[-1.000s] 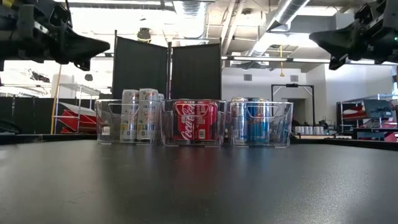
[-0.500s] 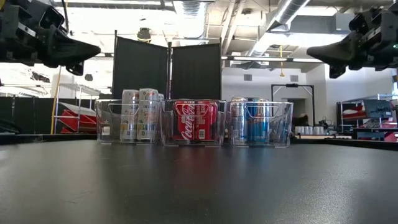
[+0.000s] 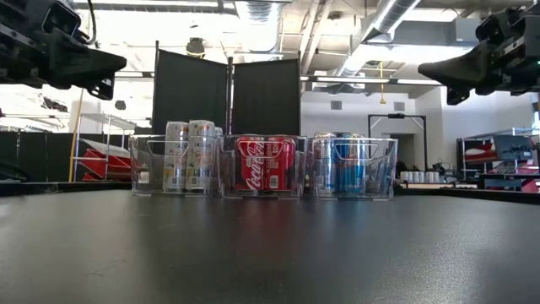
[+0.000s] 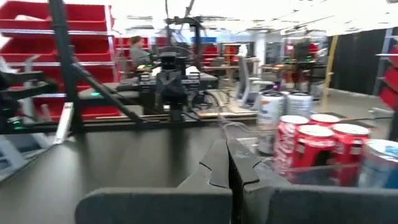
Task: Sort soda cans
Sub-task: Return to Home Position
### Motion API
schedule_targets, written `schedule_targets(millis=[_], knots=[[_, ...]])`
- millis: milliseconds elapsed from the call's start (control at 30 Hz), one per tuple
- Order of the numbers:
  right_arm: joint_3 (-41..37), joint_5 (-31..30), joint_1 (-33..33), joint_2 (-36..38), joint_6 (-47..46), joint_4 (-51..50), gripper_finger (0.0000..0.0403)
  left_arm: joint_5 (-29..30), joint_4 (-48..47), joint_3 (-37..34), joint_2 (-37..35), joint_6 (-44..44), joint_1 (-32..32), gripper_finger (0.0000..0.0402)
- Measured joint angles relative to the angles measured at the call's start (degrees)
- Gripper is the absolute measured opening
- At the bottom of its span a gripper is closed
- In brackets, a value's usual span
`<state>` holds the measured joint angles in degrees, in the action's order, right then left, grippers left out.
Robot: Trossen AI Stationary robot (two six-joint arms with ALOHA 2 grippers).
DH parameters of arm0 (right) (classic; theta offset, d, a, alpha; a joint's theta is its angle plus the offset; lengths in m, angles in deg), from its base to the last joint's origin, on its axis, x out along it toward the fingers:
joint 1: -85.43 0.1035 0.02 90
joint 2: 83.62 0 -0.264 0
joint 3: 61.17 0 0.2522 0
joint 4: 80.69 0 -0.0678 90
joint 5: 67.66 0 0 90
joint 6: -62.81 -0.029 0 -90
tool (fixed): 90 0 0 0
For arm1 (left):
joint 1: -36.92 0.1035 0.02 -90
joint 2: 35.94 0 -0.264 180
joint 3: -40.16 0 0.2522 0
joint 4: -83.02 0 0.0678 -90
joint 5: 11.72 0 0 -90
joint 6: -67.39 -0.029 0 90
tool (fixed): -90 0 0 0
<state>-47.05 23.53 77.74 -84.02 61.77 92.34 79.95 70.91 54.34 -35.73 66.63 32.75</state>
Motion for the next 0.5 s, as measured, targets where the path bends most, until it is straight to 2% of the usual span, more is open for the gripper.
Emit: schedule_targets(millis=[133, 500], knots=[[-0.02, -1.31, 0.86, 0.02, -1.49, 0.33, 0.0, 3.8, 0.7, 0.0, 0.0, -2.46, 0.36, 0.0], [-0.07, -0.16, 7.32, 0.33, 1.67, -2.1, 0.0, 3.65, 0.68, -0.02, 0.0, -1.08, 0.41, 0.0]])
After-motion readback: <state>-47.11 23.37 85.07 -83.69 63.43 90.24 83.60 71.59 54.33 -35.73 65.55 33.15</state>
